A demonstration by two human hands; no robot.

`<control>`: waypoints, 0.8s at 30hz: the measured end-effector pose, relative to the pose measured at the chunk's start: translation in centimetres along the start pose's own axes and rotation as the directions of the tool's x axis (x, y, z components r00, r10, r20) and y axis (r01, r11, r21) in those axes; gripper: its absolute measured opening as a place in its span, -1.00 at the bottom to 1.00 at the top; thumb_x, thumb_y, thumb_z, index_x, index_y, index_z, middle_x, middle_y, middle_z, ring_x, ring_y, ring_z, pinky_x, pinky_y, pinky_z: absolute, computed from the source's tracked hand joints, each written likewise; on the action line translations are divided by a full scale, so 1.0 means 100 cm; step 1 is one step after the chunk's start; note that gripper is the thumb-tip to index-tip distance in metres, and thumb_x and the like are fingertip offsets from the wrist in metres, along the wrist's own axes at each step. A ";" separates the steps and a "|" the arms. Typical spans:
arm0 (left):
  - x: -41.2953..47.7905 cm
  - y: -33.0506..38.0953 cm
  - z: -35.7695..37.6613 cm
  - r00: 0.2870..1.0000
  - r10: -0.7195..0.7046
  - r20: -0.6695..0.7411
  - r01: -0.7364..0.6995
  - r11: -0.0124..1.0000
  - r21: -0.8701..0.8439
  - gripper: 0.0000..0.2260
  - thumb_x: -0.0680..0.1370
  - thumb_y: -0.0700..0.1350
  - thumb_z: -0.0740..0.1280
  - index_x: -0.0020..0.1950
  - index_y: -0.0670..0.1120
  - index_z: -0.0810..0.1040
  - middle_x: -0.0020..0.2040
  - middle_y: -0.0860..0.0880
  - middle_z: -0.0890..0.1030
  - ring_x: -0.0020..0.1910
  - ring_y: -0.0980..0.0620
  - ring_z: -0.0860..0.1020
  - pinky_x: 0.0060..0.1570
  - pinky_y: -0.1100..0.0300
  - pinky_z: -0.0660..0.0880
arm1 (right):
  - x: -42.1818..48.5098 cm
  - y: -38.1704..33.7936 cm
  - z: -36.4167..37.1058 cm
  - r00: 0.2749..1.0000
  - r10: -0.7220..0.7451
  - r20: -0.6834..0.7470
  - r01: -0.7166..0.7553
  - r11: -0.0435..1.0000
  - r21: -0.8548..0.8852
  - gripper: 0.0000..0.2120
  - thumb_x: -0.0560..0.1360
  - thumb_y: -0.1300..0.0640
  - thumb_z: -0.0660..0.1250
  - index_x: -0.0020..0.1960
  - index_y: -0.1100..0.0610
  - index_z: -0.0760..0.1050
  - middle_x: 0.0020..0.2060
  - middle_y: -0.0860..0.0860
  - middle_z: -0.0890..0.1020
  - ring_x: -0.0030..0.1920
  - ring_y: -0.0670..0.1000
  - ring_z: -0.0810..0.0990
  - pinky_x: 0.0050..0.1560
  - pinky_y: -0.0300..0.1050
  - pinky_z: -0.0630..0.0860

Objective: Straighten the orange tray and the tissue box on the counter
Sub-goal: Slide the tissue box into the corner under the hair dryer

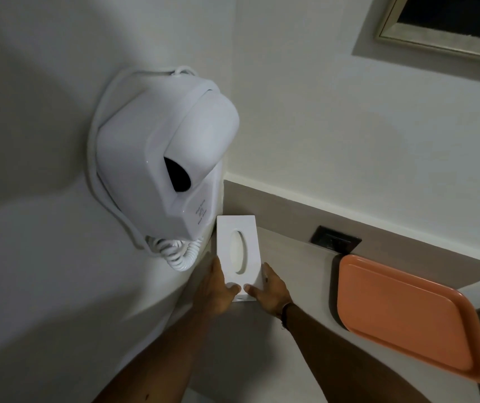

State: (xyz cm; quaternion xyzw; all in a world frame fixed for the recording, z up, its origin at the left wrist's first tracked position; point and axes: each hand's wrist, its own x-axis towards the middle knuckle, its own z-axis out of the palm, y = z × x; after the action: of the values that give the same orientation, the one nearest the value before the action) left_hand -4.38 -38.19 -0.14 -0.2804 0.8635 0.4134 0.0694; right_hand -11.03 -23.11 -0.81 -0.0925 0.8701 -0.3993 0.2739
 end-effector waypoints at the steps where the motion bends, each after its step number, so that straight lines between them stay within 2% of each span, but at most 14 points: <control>1: -0.006 0.001 -0.001 0.999 0.015 -0.034 -0.014 0.999 0.049 -0.19 0.52 0.04 0.45 0.61 -0.06 0.03 0.61 -0.08 0.24 0.55 -0.14 0.28 0.49 -0.12 0.35 | -0.005 0.002 -0.001 1.000 -0.012 -0.007 0.011 0.998 -0.064 -0.30 0.57 -0.05 0.45 0.59 0.03 0.19 0.55 0.05 0.39 0.51 0.19 0.41 0.50 0.19 0.42; 4: -0.028 0.002 -0.004 0.990 0.122 -0.073 -0.092 0.942 0.323 -0.25 0.58 0.12 0.32 0.63 -0.07 0.00 0.66 -0.06 0.11 0.60 -0.10 0.18 0.52 -0.06 0.23 | -0.022 0.014 -0.005 0.994 -0.106 0.031 0.111 0.942 -0.317 -0.18 0.62 -0.16 0.33 0.68 0.01 -0.06 0.68 -0.03 0.07 0.64 0.12 0.17 0.61 0.10 0.21; 6: -0.041 0.000 -0.001 0.978 0.208 -0.017 -0.179 0.877 0.445 -0.28 0.61 0.11 0.27 0.64 -0.05 -0.04 0.67 -0.04 0.03 0.64 -0.06 0.08 0.56 -0.04 0.16 | -0.030 0.022 -0.007 0.968 -0.237 0.084 0.248 0.843 -0.478 -0.19 0.63 -0.12 0.31 0.69 0.01 -0.09 0.69 -0.02 0.03 0.66 0.09 0.10 0.62 0.03 0.13; 8: -0.052 -0.002 0.004 0.964 0.252 0.084 -0.260 0.830 0.493 -0.28 0.62 0.10 0.25 0.64 -0.06 -0.06 0.68 -0.05 -0.03 0.65 -0.05 -0.01 0.60 -0.06 0.12 | -0.036 0.026 -0.009 0.931 -0.328 0.160 0.357 0.725 -0.589 -0.21 0.63 -0.02 0.31 0.69 0.01 -0.08 0.69 0.01 0.00 0.68 0.10 0.04 0.61 -0.05 -0.02; 10: -0.061 -0.002 0.011 0.955 0.258 0.144 -0.295 0.795 0.531 -0.27 0.61 0.10 0.26 0.64 -0.06 -0.08 0.68 -0.06 -0.06 0.65 -0.06 -0.06 0.61 -0.09 0.09 | -0.038 0.026 -0.011 0.908 -0.351 0.228 0.411 0.648 -0.642 -0.23 0.63 0.06 0.28 0.69 0.01 -0.08 0.69 0.01 -0.04 0.69 0.09 -0.05 0.58 -0.06 -0.14; 13: -0.066 0.001 0.018 0.962 0.214 0.170 -0.273 0.773 0.573 -0.24 0.59 0.12 0.28 0.64 -0.05 -0.08 0.68 -0.07 -0.10 0.65 -0.10 -0.08 0.60 -0.14 0.08 | -0.037 0.025 -0.013 0.895 -0.320 0.310 0.442 0.560 -0.701 -0.24 0.62 0.10 0.27 0.69 0.03 -0.08 0.69 0.04 -0.07 0.69 0.10 -0.11 0.63 0.06 -0.13; 16: -0.068 0.002 0.019 0.965 0.169 0.198 -0.257 0.742 0.619 -0.19 0.59 0.12 0.31 0.64 -0.06 -0.13 0.67 -0.08 -0.16 0.65 -0.13 -0.12 0.59 -0.19 0.07 | -0.036 0.027 -0.015 0.889 -0.299 0.348 0.458 0.533 -0.712 -0.19 0.60 0.11 0.28 0.69 0.05 -0.12 0.69 0.06 -0.11 0.68 0.12 -0.14 0.63 0.09 -0.12; 21: -0.066 -0.003 0.012 0.972 0.145 0.184 -0.231 0.717 0.657 -0.17 0.58 0.14 0.33 0.64 -0.06 -0.13 0.68 -0.07 -0.14 0.65 -0.12 -0.10 0.57 -0.22 0.12 | -0.031 0.025 -0.006 0.868 -0.323 0.377 0.496 0.550 -0.671 -0.13 0.57 0.10 0.32 0.68 0.08 -0.16 0.69 0.08 -0.14 0.68 0.12 -0.17 0.56 -0.05 -0.21; 24: -0.058 -0.006 0.001 0.978 0.134 0.159 -0.207 0.684 0.699 -0.19 0.58 0.15 0.30 0.64 -0.07 -0.11 0.68 -0.07 -0.11 0.65 -0.13 -0.07 0.58 -0.23 0.07 | -0.027 0.015 0.004 0.854 -0.325 0.407 0.520 0.569 -0.636 -0.10 0.56 0.08 0.35 0.69 0.09 -0.16 0.69 0.08 -0.15 0.68 0.12 -0.19 0.59 -0.05 -0.18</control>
State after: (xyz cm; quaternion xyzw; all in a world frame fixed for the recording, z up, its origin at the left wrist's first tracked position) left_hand 0.80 -35.94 1.44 -0.1304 0.9738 0.0652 0.1745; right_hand -8.47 -21.36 -1.11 -0.4486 0.8656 -0.0598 0.2145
